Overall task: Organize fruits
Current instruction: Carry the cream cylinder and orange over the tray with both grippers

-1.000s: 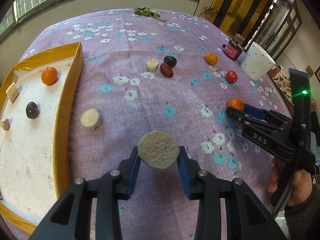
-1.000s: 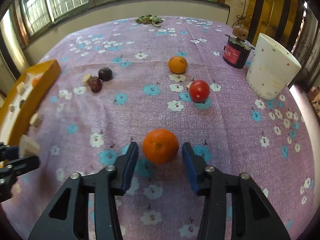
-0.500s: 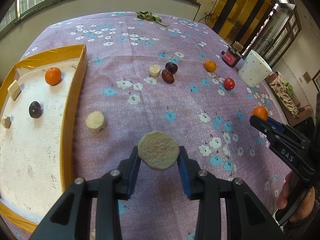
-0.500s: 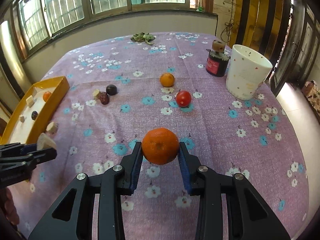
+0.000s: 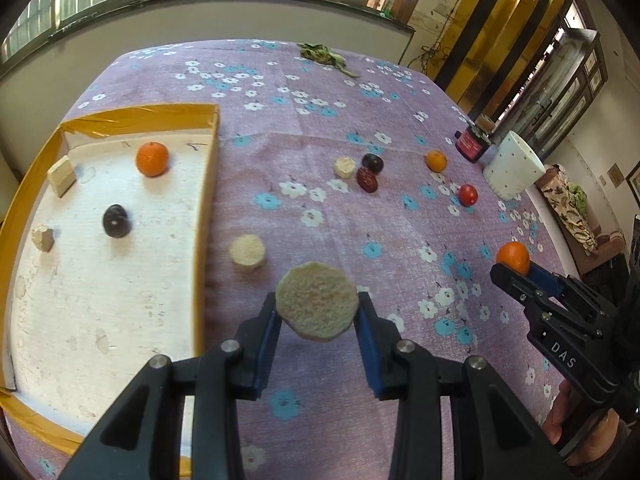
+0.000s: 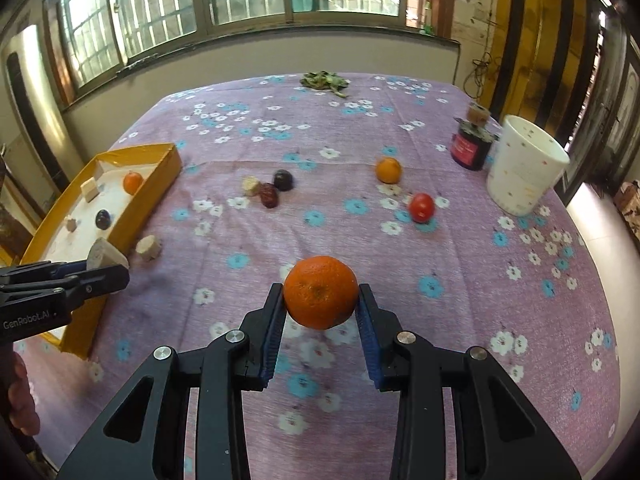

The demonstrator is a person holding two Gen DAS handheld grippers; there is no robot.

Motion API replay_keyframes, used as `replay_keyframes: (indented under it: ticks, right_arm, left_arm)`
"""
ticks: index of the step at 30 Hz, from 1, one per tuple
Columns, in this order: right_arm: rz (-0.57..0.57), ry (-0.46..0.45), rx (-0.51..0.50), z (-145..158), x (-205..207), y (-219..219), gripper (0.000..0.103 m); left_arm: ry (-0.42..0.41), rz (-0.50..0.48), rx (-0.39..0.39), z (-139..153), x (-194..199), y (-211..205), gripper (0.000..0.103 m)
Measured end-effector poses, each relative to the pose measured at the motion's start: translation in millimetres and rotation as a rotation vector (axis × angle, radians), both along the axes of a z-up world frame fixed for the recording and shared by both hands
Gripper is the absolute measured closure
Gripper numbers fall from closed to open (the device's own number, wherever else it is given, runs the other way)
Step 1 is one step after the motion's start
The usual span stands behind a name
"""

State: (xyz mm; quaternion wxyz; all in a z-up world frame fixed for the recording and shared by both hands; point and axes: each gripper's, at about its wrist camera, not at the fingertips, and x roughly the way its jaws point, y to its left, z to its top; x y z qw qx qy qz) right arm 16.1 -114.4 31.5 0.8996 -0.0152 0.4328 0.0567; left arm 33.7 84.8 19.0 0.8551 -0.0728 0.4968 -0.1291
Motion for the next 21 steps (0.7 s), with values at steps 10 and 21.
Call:
replay_keyframes:
  ticks: [10,21]
  right_arm:
    - [0.139,0.016,0.013,0,18,80,0.070]
    - [0.303,0.026,-0.003,-1,33,170,0.070]
  left_arm:
    - [-0.015,0.111,0.007,1,-1,64,0.064]
    - [0.009,0.246,0.022,-14,2,143,0.064]
